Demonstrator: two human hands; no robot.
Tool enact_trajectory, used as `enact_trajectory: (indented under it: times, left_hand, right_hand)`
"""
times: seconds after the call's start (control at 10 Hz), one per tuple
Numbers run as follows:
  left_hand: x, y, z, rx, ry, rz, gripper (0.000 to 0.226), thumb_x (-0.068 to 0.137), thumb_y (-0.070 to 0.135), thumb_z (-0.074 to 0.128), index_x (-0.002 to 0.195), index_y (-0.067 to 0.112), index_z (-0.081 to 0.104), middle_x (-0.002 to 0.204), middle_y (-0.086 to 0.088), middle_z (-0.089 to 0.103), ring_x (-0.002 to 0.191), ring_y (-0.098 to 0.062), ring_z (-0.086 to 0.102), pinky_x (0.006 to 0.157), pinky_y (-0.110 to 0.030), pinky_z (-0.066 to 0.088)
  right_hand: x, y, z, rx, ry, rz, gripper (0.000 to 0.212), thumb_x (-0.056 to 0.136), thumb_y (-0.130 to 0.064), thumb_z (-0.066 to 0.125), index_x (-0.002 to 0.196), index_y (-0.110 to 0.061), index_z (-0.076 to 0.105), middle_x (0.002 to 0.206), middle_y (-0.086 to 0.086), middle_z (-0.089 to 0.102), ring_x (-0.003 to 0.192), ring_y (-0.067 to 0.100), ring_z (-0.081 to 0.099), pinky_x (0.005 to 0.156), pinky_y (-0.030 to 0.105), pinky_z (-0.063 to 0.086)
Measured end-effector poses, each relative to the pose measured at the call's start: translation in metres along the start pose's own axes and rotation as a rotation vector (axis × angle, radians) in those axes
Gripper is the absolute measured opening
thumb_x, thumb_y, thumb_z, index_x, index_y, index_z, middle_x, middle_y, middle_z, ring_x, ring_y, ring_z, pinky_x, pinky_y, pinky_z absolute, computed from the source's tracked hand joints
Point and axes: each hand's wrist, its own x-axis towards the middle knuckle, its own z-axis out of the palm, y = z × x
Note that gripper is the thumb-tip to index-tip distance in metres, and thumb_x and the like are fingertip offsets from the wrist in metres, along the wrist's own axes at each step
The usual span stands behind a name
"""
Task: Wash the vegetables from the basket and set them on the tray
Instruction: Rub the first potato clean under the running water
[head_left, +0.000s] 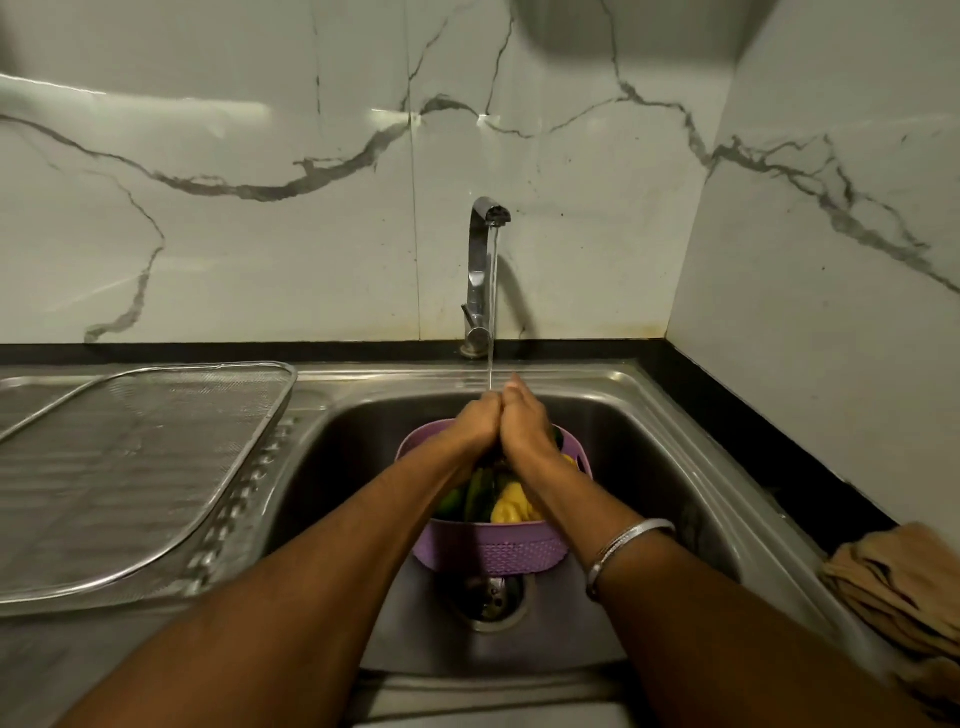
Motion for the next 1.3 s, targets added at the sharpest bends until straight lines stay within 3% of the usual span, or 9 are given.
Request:
enact_trajectory:
  times: [0.1, 0.2, 0.3, 0.4, 0.6, 0.8, 0.9, 1.1, 1.3]
  left_hand:
    - [0.006, -0.003, 0.002, -0.069, 0.073, -0.038, 0.052, 0.109, 0.035, 0.029, 0.137, -0.001, 0.054, 0.128, -0.022, 0.063, 0.12, -0.036, 0.06, 0.096, -0.042, 0.052]
    - [0.017, -0.008, -0.006, -0.116, 0.091, -0.011, 0.049, 0.109, 0.034, 0.03, 0.139, 0.001, 0.051, 0.131, -0.022, 0.059, 0.12, -0.035, 0.06, 0.087, -0.037, 0.051]
    - [0.019, -0.007, -0.003, 0.16, 0.156, -0.04, 0.044, 0.109, 0.03, 0.029, 0.137, 0.001, 0.048, 0.137, -0.021, 0.054, 0.104, -0.02, 0.061, 0.081, -0.026, 0.054]
    - [0.012, -0.004, -0.012, -0.122, 0.12, 0.033, 0.049, 0.11, 0.03, 0.029, 0.146, 0.0, 0.043, 0.134, -0.017, 0.057, 0.096, -0.019, 0.063, 0.062, -0.021, 0.049]
    - [0.028, -0.008, -0.011, -0.15, 0.122, 0.026, 0.047, 0.106, 0.038, 0.03, 0.114, 0.002, 0.06, 0.088, -0.009, 0.063, 0.086, -0.023, 0.063, 0.069, -0.033, 0.051]
    - [0.016, -0.004, -0.021, -0.098, 0.107, 0.057, 0.032, 0.109, 0.034, 0.032, 0.085, 0.024, 0.05, 0.085, 0.003, 0.053, 0.081, -0.015, 0.057, 0.072, -0.031, 0.053]
    - [0.015, -0.004, -0.017, -0.091, 0.105, 0.058, 0.04, 0.108, 0.036, 0.029, 0.099, 0.009, 0.057, 0.085, -0.011, 0.062, 0.077, -0.017, 0.06, 0.058, -0.026, 0.051]
    - [0.023, 0.0, -0.033, -0.222, 0.216, -0.027, 0.066, 0.105, 0.058, 0.025, 0.109, 0.009, 0.068, 0.1, -0.017, 0.072, 0.093, -0.027, 0.069, 0.074, -0.038, 0.055]
    - [0.019, -0.006, -0.029, -0.166, 0.192, 0.042, 0.06, 0.107, 0.05, 0.029, 0.107, 0.006, 0.069, 0.103, -0.023, 0.071, 0.095, -0.03, 0.07, 0.079, -0.04, 0.058]
  right_hand:
    - [-0.004, -0.006, -0.012, 0.058, -0.091, 0.078, 0.043, 0.108, -0.039, 0.041, 0.128, -0.009, 0.064, 0.13, 0.017, 0.063, 0.11, 0.027, 0.061, 0.093, 0.035, 0.046]
    - [0.004, 0.006, 0.003, -0.037, -0.226, -0.043, 0.05, 0.104, -0.045, 0.041, 0.138, -0.01, 0.056, 0.132, 0.008, 0.06, 0.114, 0.024, 0.057, 0.106, 0.041, 0.044]
    - [0.03, 0.028, 0.027, -0.058, -0.225, -0.016, 0.083, 0.075, -0.077, 0.031, 0.136, -0.028, 0.058, 0.133, 0.002, 0.06, 0.122, 0.024, 0.057, 0.112, 0.048, 0.042]
    - [0.003, 0.001, 0.008, -0.019, -0.15, 0.006, 0.062, 0.089, -0.064, 0.035, 0.122, -0.021, 0.066, 0.127, 0.012, 0.064, 0.116, 0.028, 0.061, 0.107, 0.048, 0.047]
    - [0.002, -0.005, -0.006, -0.02, -0.191, 0.118, 0.062, 0.105, -0.056, 0.032, 0.122, -0.006, 0.066, 0.116, 0.017, 0.067, 0.102, 0.025, 0.062, 0.084, 0.035, 0.05]
    - [-0.022, -0.013, 0.001, -0.209, -0.198, -0.127, 0.057, 0.102, -0.058, 0.025, 0.139, -0.027, 0.056, 0.136, 0.01, 0.06, 0.121, 0.028, 0.058, 0.106, 0.049, 0.048]
    - [-0.015, -0.014, -0.004, -0.183, -0.145, -0.069, 0.055, 0.105, -0.052, 0.026, 0.127, -0.018, 0.063, 0.122, 0.015, 0.065, 0.11, 0.029, 0.062, 0.102, 0.048, 0.051]
    - [-0.02, -0.01, -0.007, -0.227, -0.176, -0.115, 0.058, 0.106, -0.052, 0.026, 0.133, -0.017, 0.062, 0.128, 0.013, 0.065, 0.113, 0.029, 0.063, 0.091, 0.038, 0.053]
    - [-0.01, -0.006, -0.009, -0.197, -0.135, -0.114, 0.056, 0.105, -0.054, 0.027, 0.127, -0.017, 0.062, 0.12, 0.014, 0.066, 0.106, 0.028, 0.064, 0.098, 0.046, 0.053]
